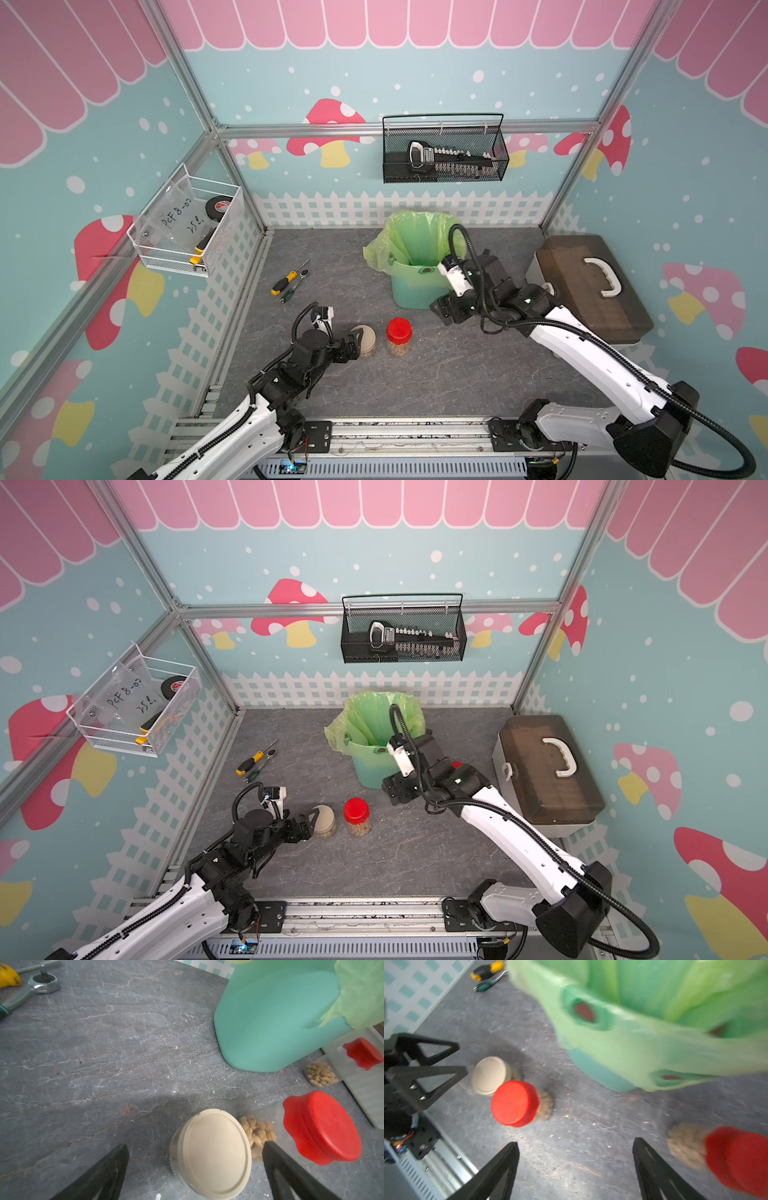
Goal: Empty moldy peanuts from jars
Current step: Move the jar to the center of the board.
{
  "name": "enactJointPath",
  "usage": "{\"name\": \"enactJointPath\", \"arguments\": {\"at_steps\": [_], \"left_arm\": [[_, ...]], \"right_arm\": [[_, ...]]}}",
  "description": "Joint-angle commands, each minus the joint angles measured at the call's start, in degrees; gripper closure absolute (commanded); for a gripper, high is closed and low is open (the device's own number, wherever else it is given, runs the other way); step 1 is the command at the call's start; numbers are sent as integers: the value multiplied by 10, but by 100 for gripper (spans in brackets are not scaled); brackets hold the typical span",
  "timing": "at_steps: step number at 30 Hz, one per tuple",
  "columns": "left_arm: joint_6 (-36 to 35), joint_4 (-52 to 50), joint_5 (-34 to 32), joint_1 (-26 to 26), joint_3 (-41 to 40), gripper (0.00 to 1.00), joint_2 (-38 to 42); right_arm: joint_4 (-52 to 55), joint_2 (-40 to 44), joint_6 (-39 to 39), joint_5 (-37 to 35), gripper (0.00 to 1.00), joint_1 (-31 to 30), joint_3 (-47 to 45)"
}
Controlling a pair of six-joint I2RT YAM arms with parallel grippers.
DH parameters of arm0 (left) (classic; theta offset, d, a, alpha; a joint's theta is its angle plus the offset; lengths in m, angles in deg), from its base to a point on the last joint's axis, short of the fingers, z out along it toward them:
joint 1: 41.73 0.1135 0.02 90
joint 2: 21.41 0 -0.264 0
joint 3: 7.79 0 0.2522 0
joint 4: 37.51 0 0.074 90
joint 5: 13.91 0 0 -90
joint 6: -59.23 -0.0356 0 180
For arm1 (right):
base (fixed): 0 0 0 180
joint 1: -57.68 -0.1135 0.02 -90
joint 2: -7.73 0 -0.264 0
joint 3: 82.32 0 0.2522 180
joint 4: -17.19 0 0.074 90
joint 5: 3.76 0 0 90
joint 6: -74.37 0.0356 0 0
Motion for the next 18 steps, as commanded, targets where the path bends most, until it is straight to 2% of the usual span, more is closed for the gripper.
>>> {"name": "enactJointPath", "arguments": {"at_steps": [1, 7, 13, 18], "left_arm": [[46, 16, 16, 3, -19, 1, 8], [75, 26, 31, 3, -29, 1, -25], [81, 53, 47, 4, -48, 1, -23], [71, 78, 67, 10, -46, 1, -53]], "right_arm": [[-27, -55, 24, 7, 15, -40, -1], [-26, -142, 11, -9, 12, -93, 56], [-32, -188, 13, -4, 11, -112, 76], [-32, -216, 14, 0, 12, -124, 80]]}}
